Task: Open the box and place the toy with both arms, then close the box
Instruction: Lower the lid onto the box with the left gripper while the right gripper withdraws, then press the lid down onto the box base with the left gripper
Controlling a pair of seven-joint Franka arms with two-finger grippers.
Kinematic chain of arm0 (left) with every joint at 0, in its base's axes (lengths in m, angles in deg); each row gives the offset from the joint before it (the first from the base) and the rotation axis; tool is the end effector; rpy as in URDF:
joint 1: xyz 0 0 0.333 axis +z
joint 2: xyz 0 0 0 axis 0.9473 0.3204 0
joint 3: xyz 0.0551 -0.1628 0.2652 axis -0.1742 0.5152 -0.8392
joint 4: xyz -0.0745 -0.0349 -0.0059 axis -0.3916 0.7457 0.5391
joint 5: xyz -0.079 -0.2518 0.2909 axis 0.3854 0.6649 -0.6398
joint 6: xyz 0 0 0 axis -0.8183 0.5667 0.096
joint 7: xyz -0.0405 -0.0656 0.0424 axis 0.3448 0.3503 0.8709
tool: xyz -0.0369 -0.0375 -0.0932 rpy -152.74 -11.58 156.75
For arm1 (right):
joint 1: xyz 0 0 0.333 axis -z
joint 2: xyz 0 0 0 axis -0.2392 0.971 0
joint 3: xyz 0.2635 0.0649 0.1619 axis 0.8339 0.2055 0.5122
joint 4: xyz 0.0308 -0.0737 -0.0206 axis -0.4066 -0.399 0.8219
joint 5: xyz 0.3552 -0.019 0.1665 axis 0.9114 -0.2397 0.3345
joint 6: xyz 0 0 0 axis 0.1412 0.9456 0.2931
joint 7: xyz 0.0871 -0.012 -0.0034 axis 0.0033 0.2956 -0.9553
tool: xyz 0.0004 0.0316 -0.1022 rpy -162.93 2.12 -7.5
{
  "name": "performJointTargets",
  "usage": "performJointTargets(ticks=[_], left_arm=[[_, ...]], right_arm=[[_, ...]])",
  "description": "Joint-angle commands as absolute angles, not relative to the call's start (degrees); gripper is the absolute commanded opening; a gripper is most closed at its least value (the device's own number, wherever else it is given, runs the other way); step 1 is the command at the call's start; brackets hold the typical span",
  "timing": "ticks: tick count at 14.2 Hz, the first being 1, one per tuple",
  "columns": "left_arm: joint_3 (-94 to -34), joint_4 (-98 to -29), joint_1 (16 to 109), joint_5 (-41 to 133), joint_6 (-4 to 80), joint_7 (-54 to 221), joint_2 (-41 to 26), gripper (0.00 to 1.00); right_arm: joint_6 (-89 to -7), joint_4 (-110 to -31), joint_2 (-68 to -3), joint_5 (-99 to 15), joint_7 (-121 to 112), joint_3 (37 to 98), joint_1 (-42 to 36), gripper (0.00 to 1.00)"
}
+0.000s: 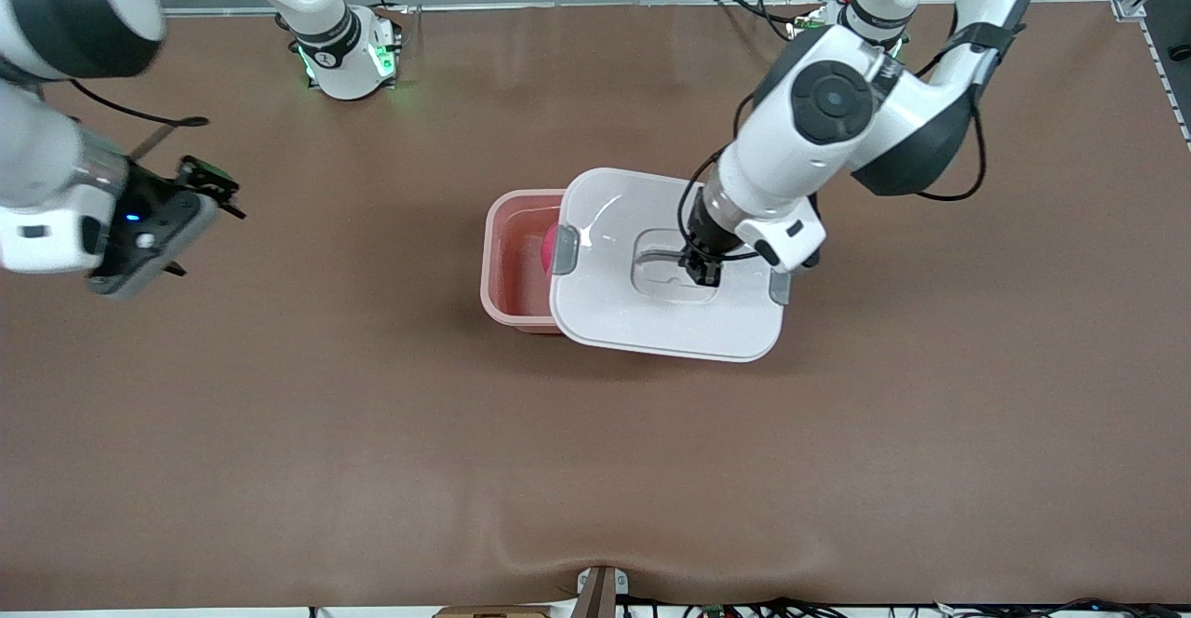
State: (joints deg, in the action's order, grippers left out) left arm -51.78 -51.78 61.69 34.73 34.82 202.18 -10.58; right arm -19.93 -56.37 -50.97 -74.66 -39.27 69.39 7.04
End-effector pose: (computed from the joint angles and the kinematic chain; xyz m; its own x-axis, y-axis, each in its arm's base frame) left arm 0.5481 -0.3947 0.4714 0.0620 0.9794 -0.1922 0.9981 -0.0609 0.0117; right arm 0.5900 0.0423 0.5838 0.7336 0.6788 -0.0340 0.6723 -0.7321 -0.1102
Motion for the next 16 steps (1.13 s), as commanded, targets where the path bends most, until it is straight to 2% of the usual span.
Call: performJointTargets(ticks=[1, 5, 10, 14, 16], left_arm=[[-51.83, -51.95, 58.85, 30.52, 37.39, 208.53, -10.01, 0.0], [-51.83, -54.32, 55.15, 21.84, 42.75, 220.12, -9.4, 0.0], [-51.83, -53.98, 49.62, 10.32, 43.03, 231.47, -6.15, 0.0], [-51.83, -53.71, 46.27, 5.56, 43.03, 237.64, -3.77, 0.0], [-51.91, -53.54, 45.22, 5.46, 43.03, 239.31, -3.68, 0.0]], right_arm=[[-19.54, -57.15, -53.03, -73.19, -32.83, 70.41, 11.72, 1.0], [-19.45, -58.2, -55.41, -76.01, -16.79, 68.65, 11.91, 1.0], [-20.85, -59.77, -55.23, -76.01, 2.5, 66.91, 11.56, 1.0], [-30.94, -68.82, -60.05, -76.19, 4.28, 66.19, 13.4, 1.0], [-31.32, -68.84, -60.33, -77.5, 3.24, 66.19, 13.66, 1.0]])
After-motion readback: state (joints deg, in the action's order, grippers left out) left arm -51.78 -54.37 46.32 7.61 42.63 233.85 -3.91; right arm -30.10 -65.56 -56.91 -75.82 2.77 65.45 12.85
